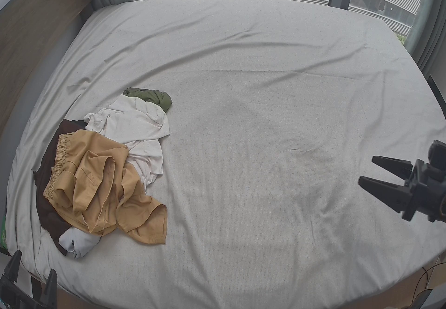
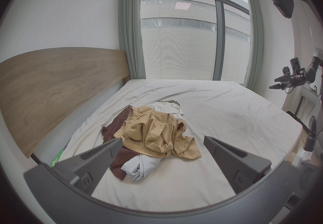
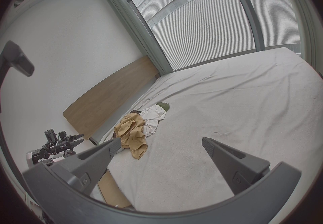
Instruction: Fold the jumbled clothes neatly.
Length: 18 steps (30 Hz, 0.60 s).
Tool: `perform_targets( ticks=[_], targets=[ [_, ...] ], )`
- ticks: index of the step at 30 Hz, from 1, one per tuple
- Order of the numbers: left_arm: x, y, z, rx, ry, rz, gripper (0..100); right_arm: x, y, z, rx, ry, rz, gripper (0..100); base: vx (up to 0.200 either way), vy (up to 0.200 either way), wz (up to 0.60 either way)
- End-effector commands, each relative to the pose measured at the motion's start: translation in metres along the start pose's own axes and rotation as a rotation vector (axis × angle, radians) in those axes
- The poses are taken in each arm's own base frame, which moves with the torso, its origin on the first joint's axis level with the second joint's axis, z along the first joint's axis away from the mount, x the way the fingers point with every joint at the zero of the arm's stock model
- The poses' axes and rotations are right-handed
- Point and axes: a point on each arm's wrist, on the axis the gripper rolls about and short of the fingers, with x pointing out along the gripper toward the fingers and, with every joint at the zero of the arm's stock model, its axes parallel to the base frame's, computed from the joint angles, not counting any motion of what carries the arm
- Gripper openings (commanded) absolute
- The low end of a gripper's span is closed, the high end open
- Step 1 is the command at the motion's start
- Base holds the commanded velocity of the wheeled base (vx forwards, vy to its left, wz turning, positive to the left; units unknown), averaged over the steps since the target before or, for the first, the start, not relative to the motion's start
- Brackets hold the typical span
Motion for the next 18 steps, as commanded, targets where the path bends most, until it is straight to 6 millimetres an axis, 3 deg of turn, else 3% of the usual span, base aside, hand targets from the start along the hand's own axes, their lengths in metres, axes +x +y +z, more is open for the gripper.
perform_targets(
  ticks=[1, 7, 18],
  targets=[
    [0.000, 0.000, -0.005, 0.000, 0.001, 0.001, 100, 0.051, 0.000, -0.013, 0.041, 0.099, 0.062, 100, 0.000, 0.000, 0.00],
    [0.000, 0.000, -0.005, 0.000, 0.001, 0.001, 100, 0.082, 0.007, -0.018, 0.087, 0.136, 0.113, 100, 0.000, 0.000, 0.00],
    [0.000, 0.000, -0.005, 0.000, 0.001, 0.001, 100, 0.141, 0.007, -0.048, 0.082, 0.176, 0.096, 100, 0.000, 0.000, 0.00]
  ],
)
